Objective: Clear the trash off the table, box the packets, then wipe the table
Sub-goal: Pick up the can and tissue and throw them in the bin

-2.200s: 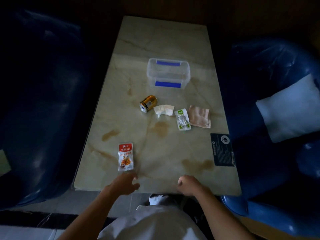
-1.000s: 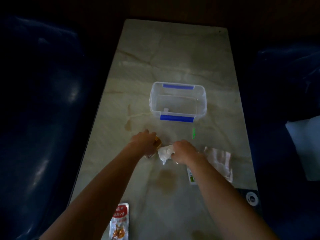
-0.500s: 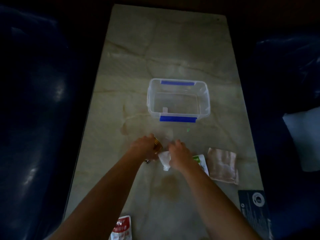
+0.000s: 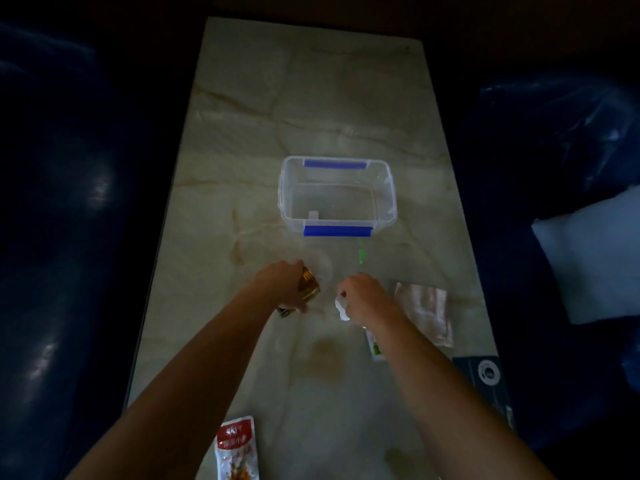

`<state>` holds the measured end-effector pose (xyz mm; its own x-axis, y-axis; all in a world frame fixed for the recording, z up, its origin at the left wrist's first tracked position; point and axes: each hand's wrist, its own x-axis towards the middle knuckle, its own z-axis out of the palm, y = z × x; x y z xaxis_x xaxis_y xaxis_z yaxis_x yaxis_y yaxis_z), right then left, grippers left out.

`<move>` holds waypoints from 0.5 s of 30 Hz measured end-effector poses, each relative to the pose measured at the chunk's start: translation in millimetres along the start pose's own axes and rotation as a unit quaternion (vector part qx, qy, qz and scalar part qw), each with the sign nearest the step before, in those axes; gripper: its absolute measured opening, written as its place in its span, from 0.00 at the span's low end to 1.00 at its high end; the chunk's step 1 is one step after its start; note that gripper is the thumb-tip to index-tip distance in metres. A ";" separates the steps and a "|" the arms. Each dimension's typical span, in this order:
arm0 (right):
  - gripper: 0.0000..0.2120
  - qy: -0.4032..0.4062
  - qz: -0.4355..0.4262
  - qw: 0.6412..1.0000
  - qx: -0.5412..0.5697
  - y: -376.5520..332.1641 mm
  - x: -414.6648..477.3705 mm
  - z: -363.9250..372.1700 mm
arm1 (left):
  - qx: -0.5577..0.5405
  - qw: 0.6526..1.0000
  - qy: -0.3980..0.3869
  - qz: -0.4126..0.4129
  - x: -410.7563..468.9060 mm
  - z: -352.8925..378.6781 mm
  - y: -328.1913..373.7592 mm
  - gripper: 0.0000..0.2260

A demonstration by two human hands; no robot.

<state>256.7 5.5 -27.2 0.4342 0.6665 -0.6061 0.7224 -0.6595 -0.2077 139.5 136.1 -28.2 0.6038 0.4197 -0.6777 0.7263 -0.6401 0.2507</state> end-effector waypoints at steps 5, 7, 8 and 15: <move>0.09 0.042 -0.011 0.999 0.022 30.8 -40.7 -5.6 | 0.022 0.999 0.011 0.035 -22.7 4.9 34.1 0.37; 0.11 0.051 -0.002 0.998 0.033 47.1 -60.1 -3.5 | 0.033 0.998 0.015 0.055 -33.7 10.6 53.5 0.37; 0.11 0.058 0.001 0.998 0.037 54.5 -71.2 -3.1 | 0.043 0.997 0.017 0.064 -39.3 14.2 63.5 0.37; 0.05 0.092 0.043 0.993 0.058 117.9 -156.1 7.6 | 0.124 0.985 0.028 0.119 -82.5 52.8 141.7 0.35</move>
<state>270.0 -178.9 37.0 0.5893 0.6517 -0.4776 0.6164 -0.7448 -0.2556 175.2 -23.2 26.7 0.7690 0.2693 -0.5798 0.4643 -0.8587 0.2171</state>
